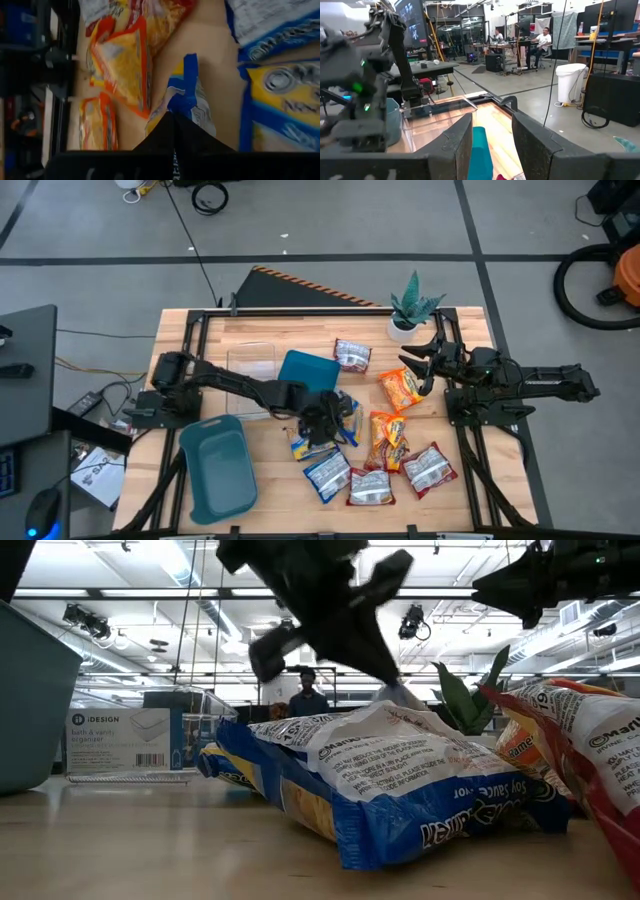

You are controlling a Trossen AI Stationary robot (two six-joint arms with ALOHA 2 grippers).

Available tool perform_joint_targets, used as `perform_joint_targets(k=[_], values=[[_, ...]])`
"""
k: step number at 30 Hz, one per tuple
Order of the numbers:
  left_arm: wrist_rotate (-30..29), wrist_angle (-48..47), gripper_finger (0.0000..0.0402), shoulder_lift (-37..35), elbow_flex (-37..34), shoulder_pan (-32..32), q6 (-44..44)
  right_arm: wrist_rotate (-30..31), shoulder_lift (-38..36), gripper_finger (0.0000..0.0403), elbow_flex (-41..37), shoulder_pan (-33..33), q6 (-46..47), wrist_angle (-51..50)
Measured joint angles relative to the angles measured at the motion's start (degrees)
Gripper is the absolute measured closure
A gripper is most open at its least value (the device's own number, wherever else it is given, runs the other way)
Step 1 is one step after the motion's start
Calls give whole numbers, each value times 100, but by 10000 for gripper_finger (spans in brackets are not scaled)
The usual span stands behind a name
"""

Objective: Sort Maruchan noodles
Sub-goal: Put the top right blue noodle pack into the transparent bin

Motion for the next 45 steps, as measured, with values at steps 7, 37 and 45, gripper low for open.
perform_joint_targets(k=[7, 37, 45], values=[[595, -44, 400, -791, 31, 390, -513, 0, 47, 259, 0, 4, -3, 18], [-32, -3459, 401, -3780, 31, 2069, -2998, 3, 58, 259, 0, 4, -30, 126], [-698, -4605, 401, -4059, 22, 2125, -3714, 7, 56, 259, 2, -3, -173, 232]])
